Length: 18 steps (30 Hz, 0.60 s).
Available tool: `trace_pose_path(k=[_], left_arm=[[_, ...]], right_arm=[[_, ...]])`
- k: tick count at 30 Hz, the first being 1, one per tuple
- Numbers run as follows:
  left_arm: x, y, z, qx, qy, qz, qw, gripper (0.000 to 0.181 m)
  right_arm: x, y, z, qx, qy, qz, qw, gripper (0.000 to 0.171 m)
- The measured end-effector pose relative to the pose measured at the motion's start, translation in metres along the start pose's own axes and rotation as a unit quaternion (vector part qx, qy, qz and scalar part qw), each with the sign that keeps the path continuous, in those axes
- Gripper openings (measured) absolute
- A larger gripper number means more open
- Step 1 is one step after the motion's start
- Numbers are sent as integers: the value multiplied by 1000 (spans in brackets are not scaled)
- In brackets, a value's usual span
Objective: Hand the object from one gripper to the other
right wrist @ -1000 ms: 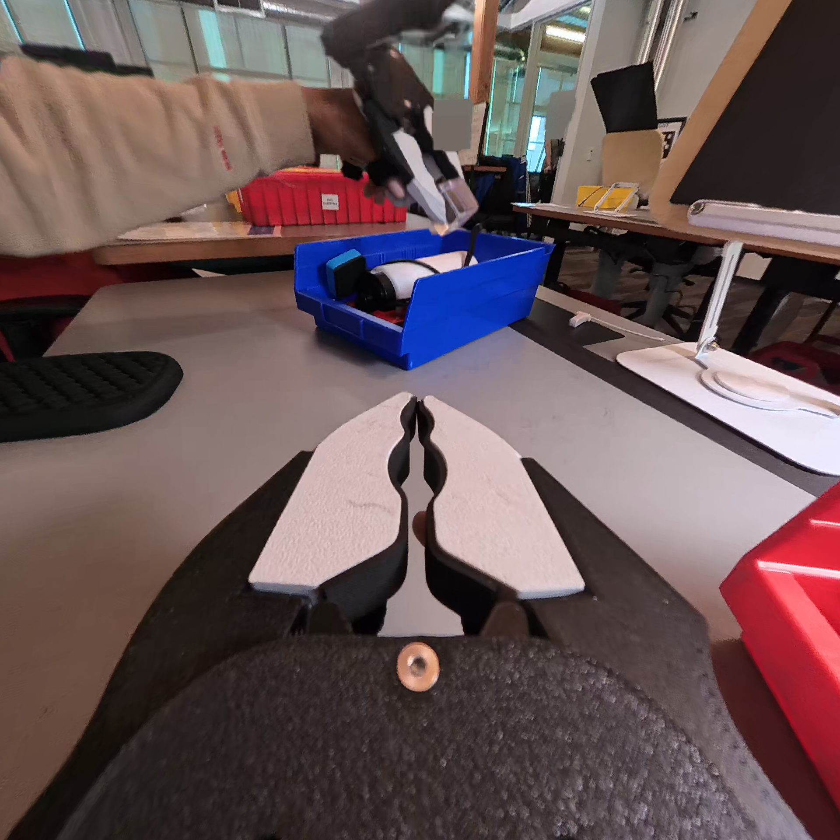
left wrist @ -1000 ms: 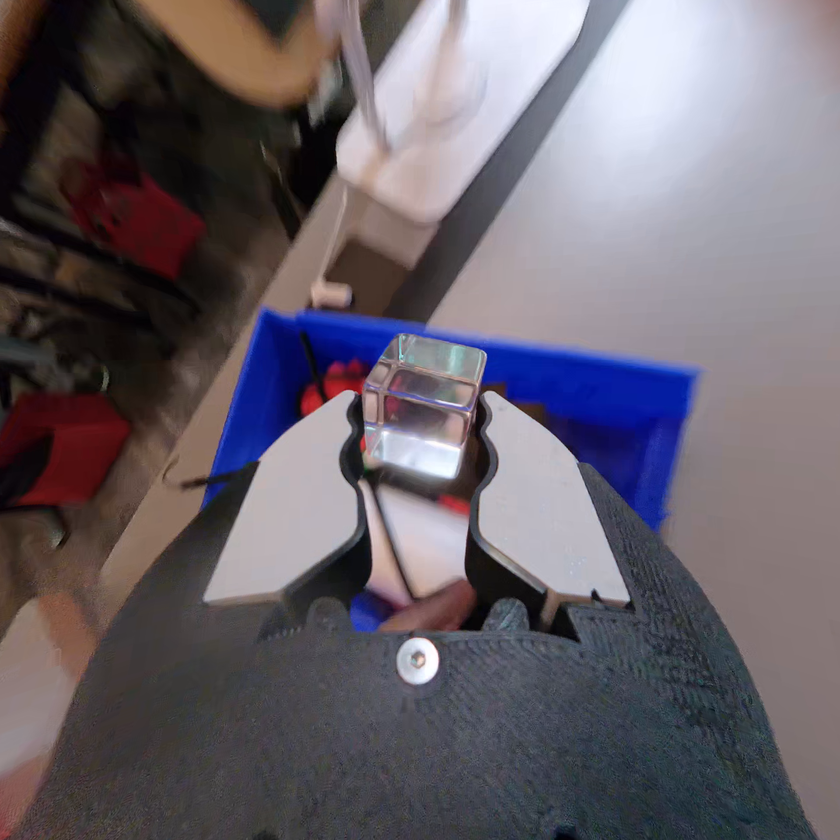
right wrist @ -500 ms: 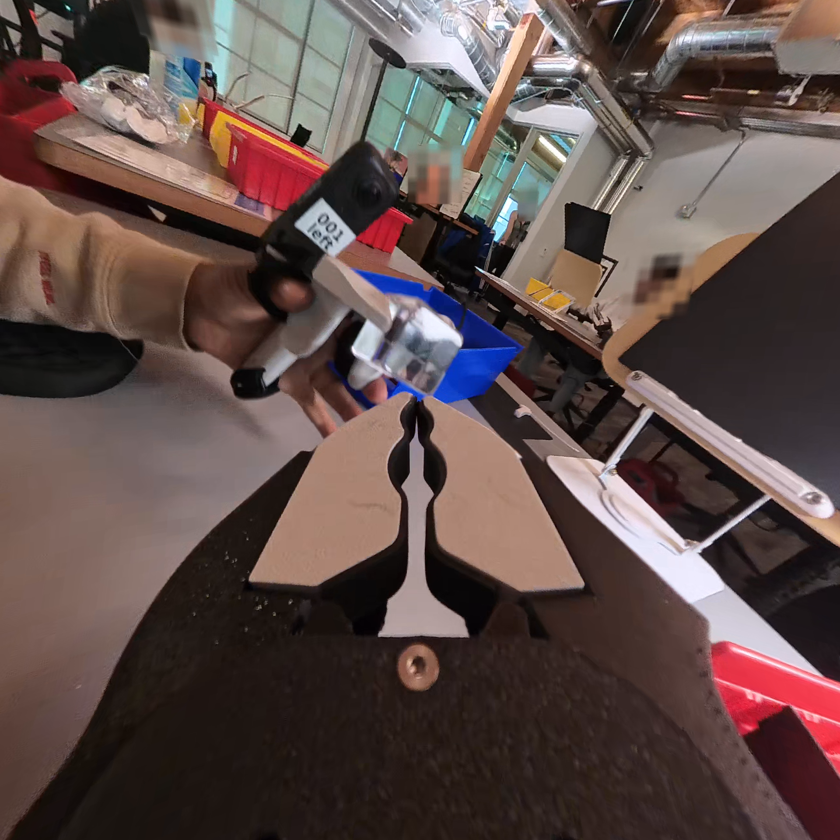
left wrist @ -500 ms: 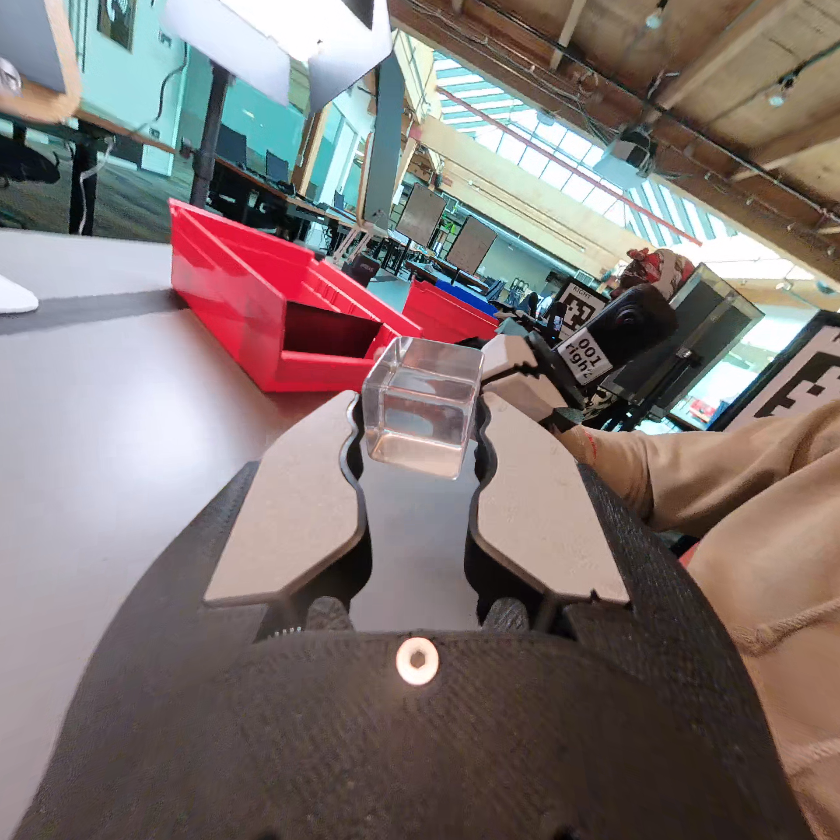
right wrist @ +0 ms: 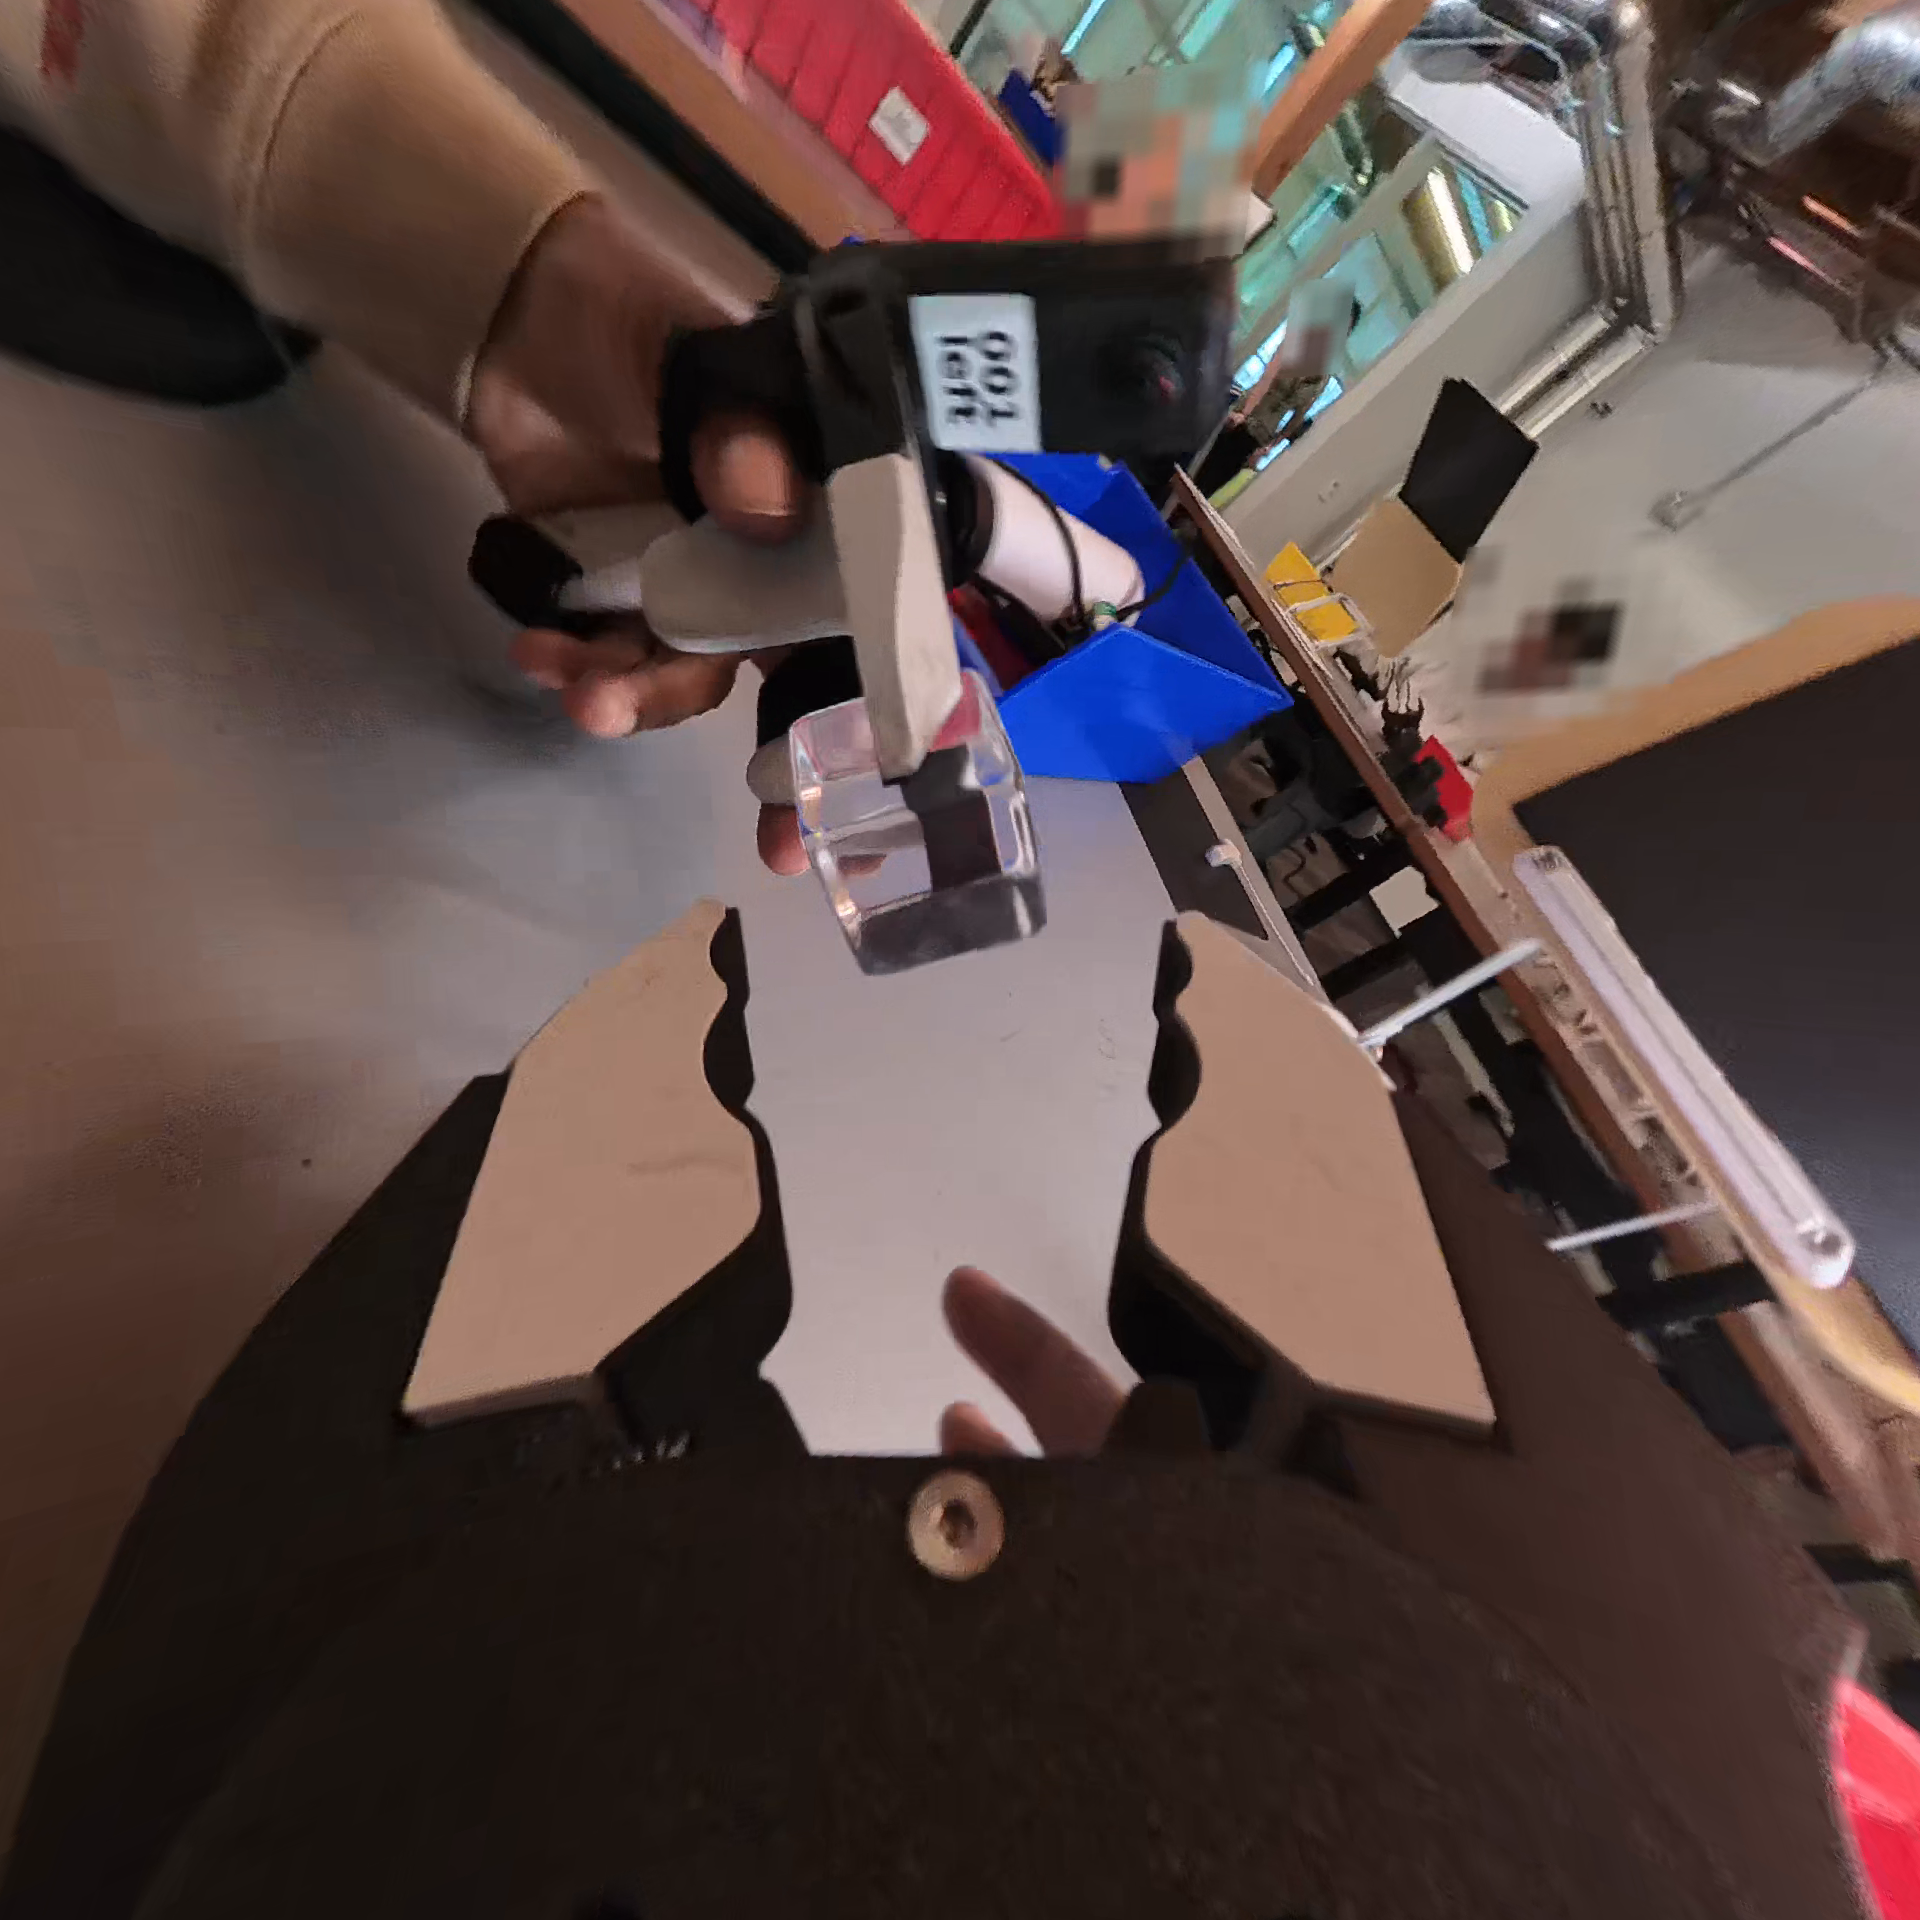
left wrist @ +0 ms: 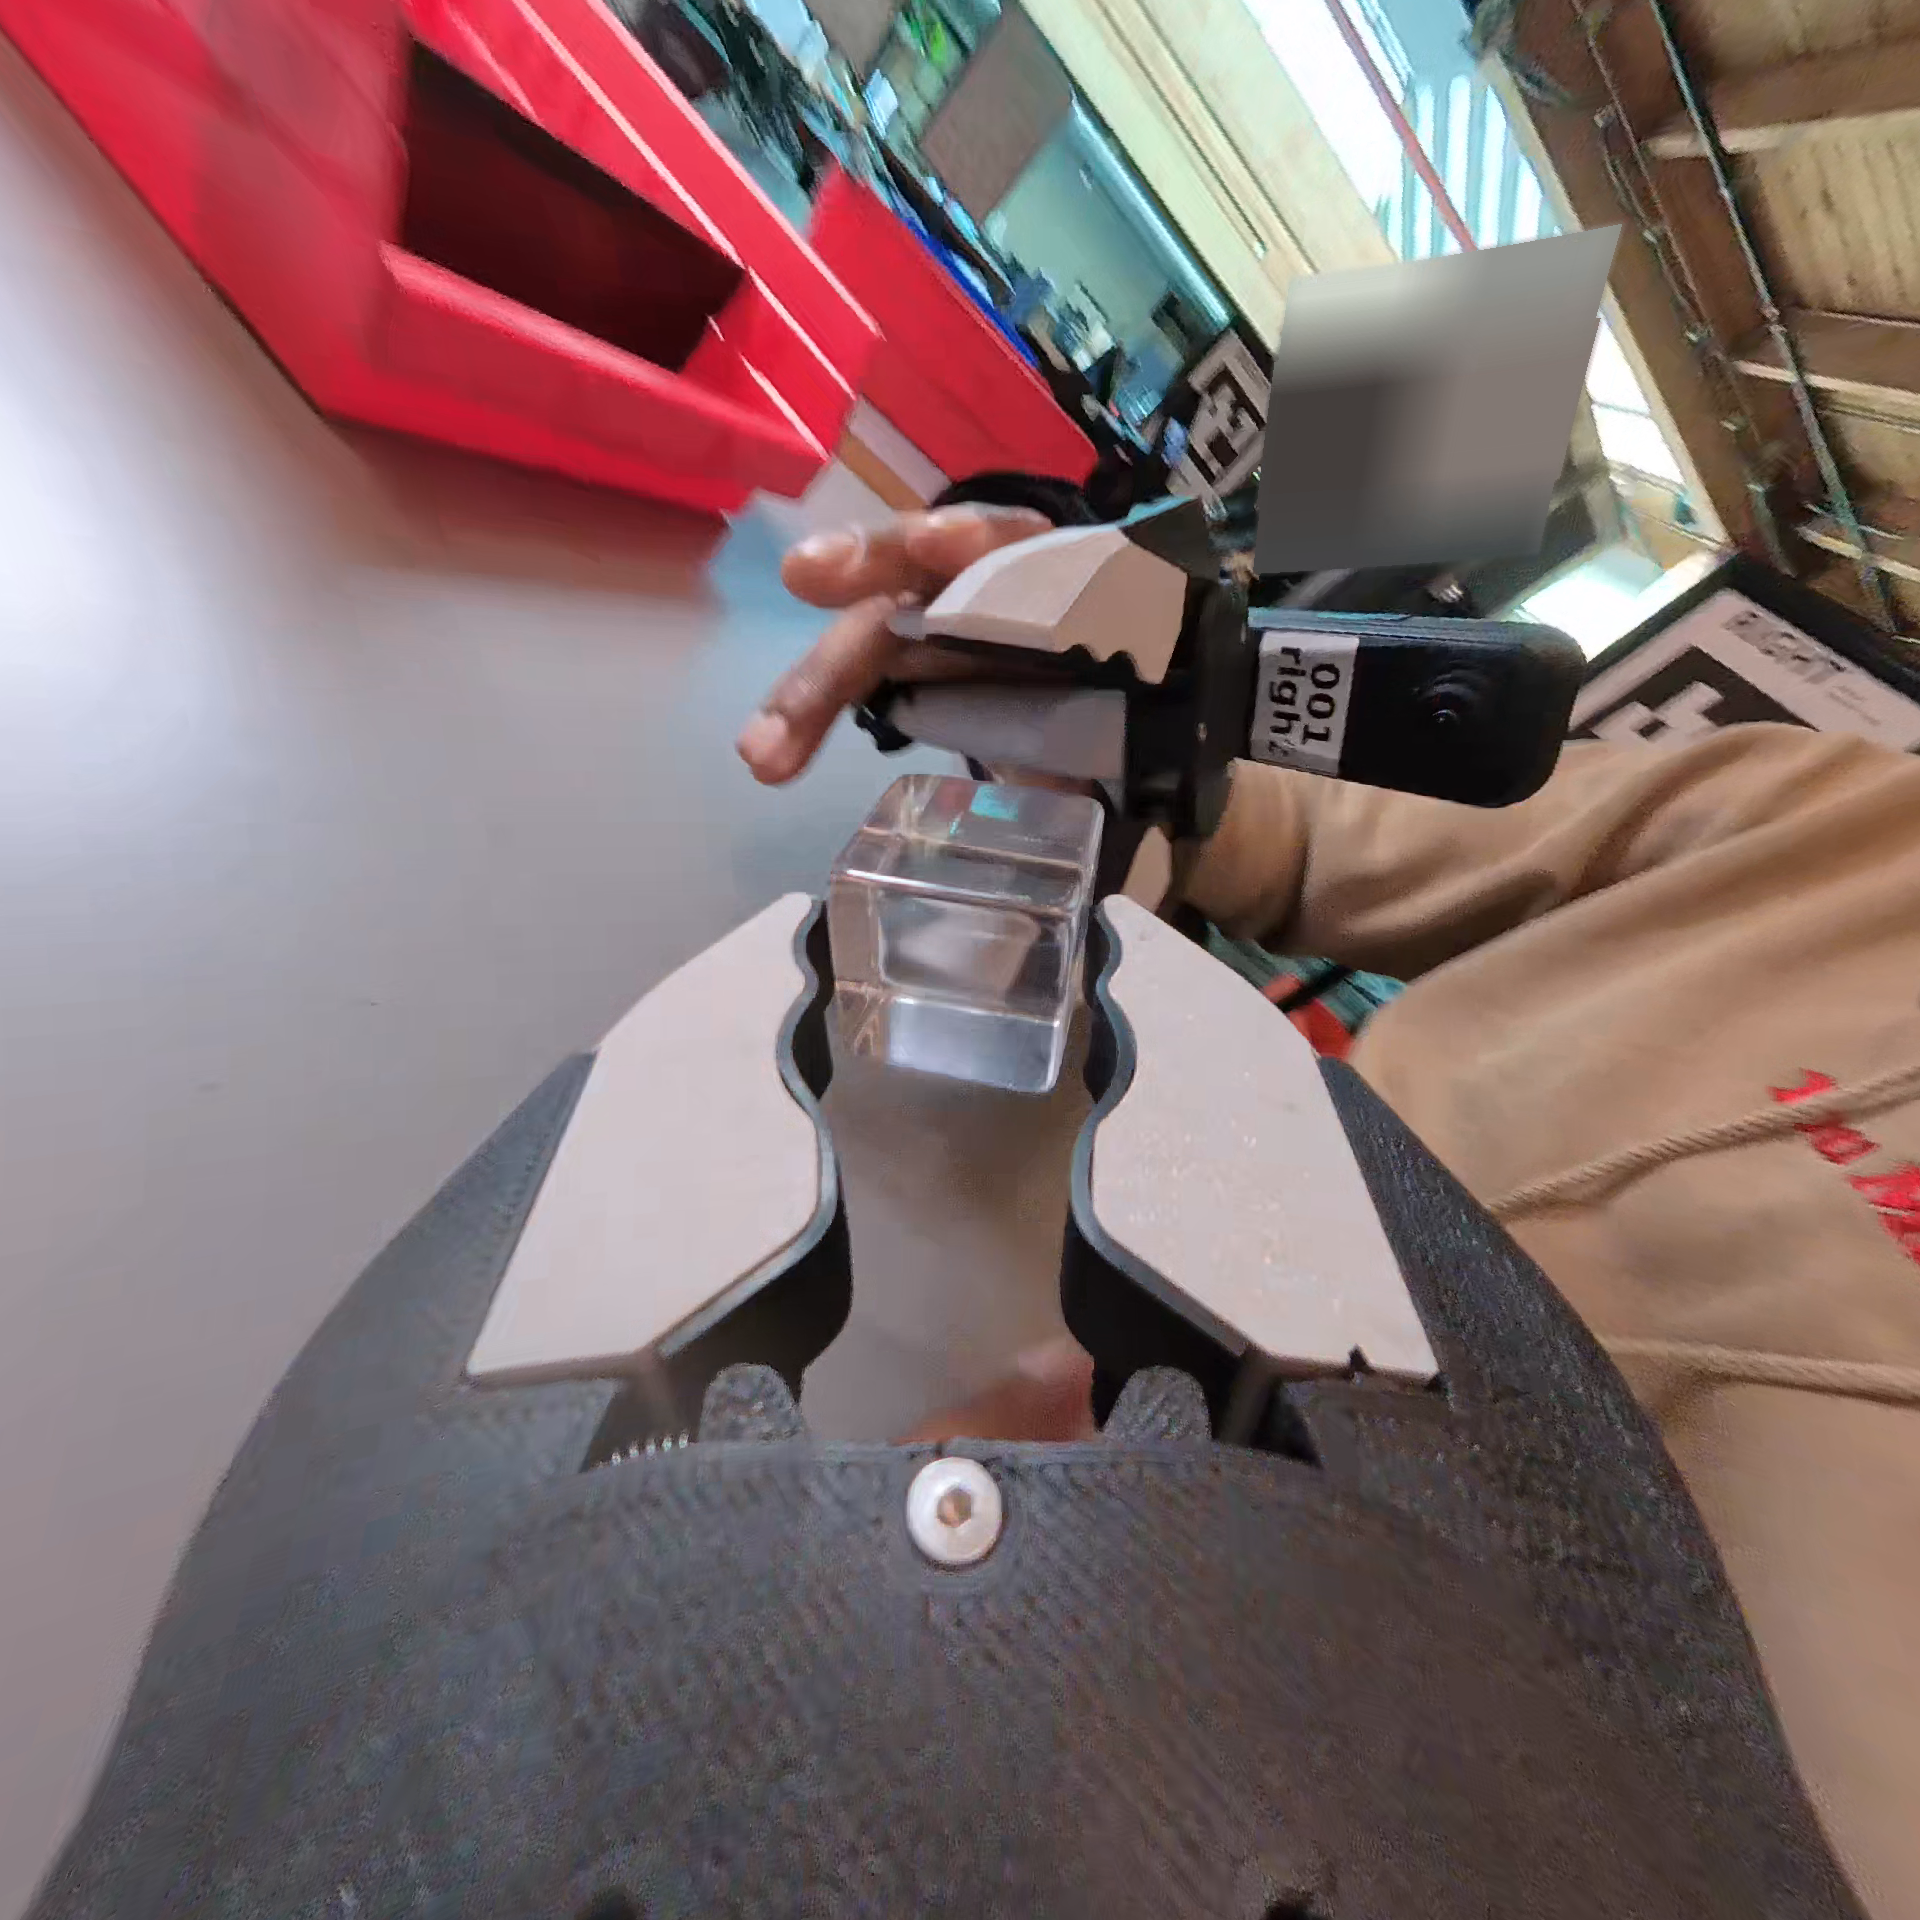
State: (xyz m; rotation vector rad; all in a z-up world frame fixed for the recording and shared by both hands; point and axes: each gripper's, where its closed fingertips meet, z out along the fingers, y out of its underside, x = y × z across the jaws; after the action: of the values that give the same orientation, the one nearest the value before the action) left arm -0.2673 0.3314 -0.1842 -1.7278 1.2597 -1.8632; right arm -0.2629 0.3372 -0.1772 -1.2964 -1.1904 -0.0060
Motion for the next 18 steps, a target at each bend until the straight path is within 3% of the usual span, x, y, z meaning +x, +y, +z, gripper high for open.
trace_pose_path(k=[1, 6, 8, 10, 12, 14, 16, 18], left_arm=[[5, 8, 5, -22, 17, -17, 999, 46], [31, 14, 17, -34, 77, -33, 996, 44], [37, -6, 7, 21, 88, -12, 996, 46], [38, -25, -7, 63, 51, 61, 995, 48], [38, -30, -14, 62, -25, 182, 981, 51], [38, -28, -12, 37, -97, 306, 946, 56], [39, -18, -4, -3, -144, 410, 901, 61], [36, -12, 5, -28, -192, 500, 844, 65]], right_arm=[[-6, 0, 2, -4, -6, -23, 1000, 76], [-25, -13, 1, -6, -19, -125, 992, 52], [-17, -21, -6, 16, -48, 1, 999, 46], [-4, -30, -15, 64, -100, 194, 974, 46], [7, -37, -23, 102, -172, 378, 904, 46], [7, -40, -27, 121, -251, 508, 815, 46], [-3, -47, -29, 126, -327, 589, 728, 45], [-10, -55, -28, 136, -366, 634, 667, 45]])
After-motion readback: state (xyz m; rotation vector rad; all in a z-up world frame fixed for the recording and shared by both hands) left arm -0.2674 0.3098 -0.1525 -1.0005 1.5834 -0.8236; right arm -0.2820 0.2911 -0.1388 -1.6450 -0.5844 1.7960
